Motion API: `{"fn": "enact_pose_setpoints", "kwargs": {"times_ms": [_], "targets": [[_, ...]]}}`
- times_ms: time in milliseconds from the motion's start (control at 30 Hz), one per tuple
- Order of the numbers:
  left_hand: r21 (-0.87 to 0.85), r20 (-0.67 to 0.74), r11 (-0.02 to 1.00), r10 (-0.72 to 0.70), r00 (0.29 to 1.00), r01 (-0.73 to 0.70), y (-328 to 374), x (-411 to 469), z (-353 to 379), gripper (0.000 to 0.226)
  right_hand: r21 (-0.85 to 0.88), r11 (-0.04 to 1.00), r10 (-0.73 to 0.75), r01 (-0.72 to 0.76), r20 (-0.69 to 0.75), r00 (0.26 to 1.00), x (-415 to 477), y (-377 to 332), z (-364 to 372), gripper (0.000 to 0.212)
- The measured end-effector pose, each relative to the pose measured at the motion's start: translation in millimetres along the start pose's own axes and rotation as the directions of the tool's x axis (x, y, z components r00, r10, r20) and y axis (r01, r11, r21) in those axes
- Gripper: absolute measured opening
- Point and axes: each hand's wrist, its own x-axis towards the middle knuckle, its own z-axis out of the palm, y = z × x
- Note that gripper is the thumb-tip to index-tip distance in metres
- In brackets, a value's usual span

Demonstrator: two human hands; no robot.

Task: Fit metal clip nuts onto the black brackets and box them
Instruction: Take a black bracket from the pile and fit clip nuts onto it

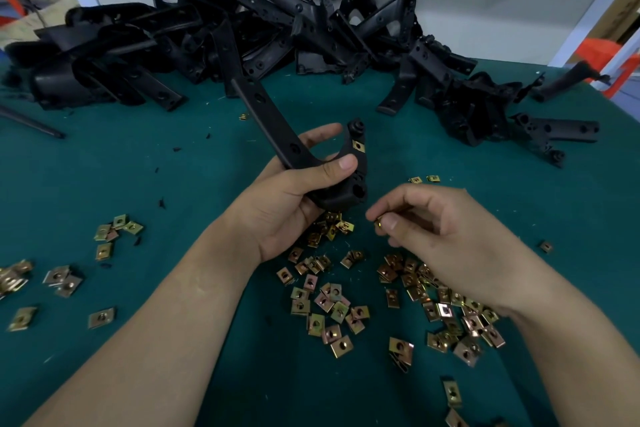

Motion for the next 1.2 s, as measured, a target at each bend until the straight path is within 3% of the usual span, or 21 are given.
{"fn": "enact_pose_setpoints", "kwargs": {"times_ms": [100, 333, 533, 667, 933, 1200], "targets": [[0.011, 0.005, 1.000, -0.006, 1.000, 0.006, -0.6, 0.1, -0.5, 0.067, -0.005, 1.000, 0.006, -0.006, 0.023, 1.000, 0.8, 1.4, 1.0, 0.017], [0.008, 0.004, 1.000, -0.001, 1.000, 0.001, -1.9, 1.4, -1.2, 0.066, -0.324, 0.944, -0.027, 0.057, 0.095, 0.995, -1.9, 8.9, 3.6, 0.019], [0.013, 0.008, 1.000, 0.002, 1.000, -0.002, -1.3, 0.5, -0.3, 0.061, -0.422, 0.901, -0.064, 0.099, 0.097, 0.993, 0.6, 9.9, 15.6, 0.023], [0.029, 0.001, 1.000, -0.001, 1.000, 0.001, -1.5, 0.3, 0.6, 0.062, -0.428, 0.894, -0.107, 0.134, 0.087, 0.990, 0.3, 5.4, 18.7, 0.009], [0.012, -0.007, 1.000, 0.003, 1.000, -0.003, 0.6, -0.1, 1.1, 0.062, -0.329, 0.940, -0.088, 0.089, 0.018, 0.996, -0.6, 0.8, 18.9, 0.015], [-0.037, 0.032, 0.999, 0.026, 0.999, -0.025, 4.2, -2.9, -1.5, 0.052, 0.115, 0.993, 0.008, -0.004, -0.037, 0.999, 1.6, -5.1, 10.0, 0.014]]}}
